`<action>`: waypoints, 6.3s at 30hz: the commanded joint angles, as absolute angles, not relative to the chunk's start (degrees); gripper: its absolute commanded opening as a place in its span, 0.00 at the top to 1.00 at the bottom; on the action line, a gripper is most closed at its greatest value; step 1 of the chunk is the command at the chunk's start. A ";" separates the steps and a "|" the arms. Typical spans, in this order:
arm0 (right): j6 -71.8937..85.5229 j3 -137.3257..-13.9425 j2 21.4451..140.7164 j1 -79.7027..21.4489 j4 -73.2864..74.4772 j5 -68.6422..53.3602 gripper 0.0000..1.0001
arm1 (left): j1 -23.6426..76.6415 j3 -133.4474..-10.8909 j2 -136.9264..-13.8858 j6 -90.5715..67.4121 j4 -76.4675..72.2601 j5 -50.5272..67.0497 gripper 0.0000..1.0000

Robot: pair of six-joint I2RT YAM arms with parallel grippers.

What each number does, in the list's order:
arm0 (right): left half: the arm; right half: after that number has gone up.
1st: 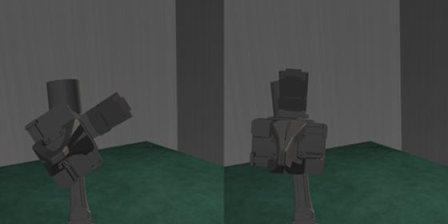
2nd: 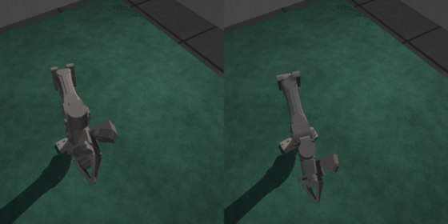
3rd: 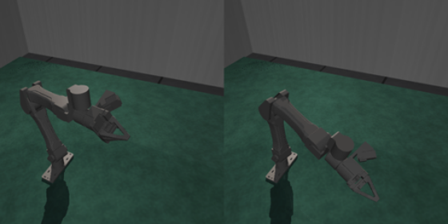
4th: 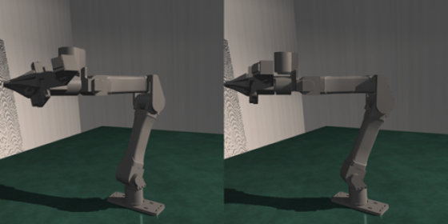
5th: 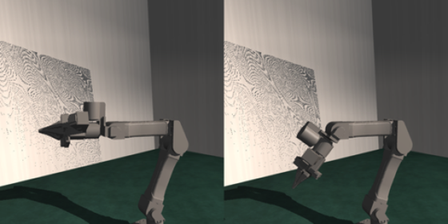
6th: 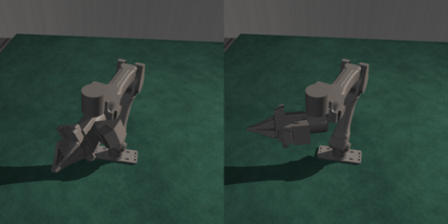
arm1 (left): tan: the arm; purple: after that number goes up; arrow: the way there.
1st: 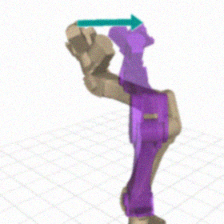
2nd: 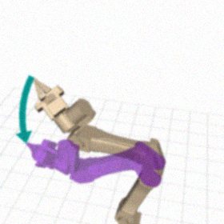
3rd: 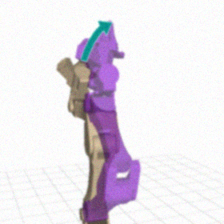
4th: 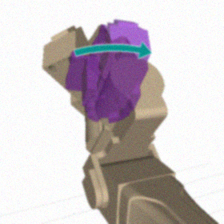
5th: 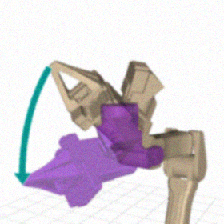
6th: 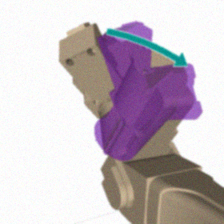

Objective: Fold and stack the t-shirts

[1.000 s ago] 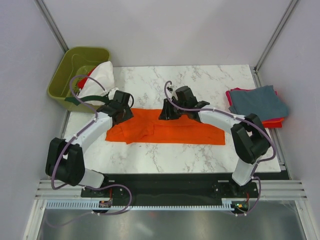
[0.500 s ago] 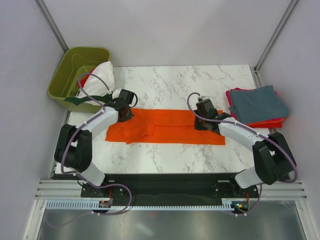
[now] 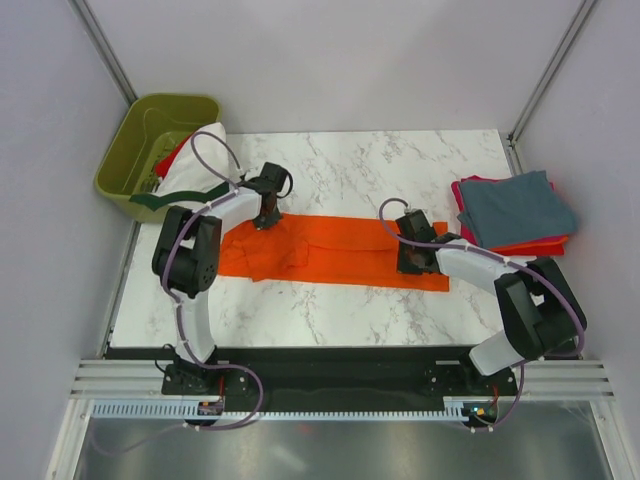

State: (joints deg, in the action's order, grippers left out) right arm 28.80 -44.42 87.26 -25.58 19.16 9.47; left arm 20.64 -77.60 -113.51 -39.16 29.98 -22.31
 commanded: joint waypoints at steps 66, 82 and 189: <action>45.62 -119.53 154.34 -12.13 -1.05 -39.30 0.65 | 13.89 -83.15 -113.38 -36.39 2.29 3.34 0.76; 50.27 -115.75 149.59 -7.30 -9.32 -21.89 0.96 | 13.80 -82.62 -115.40 -34.37 1.67 5.89 0.76; 33.58 -55.61 76.87 -20.31 25.93 -12.31 1.00 | 31.83 -43.93 -75.57 -54.32 7.74 12.83 0.98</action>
State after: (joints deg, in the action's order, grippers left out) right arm 36.95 -49.58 72.07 -22.98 27.16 -13.28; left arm 34.81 -39.94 -72.03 -57.52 7.55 13.54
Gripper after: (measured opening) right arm 0.010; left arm 0.033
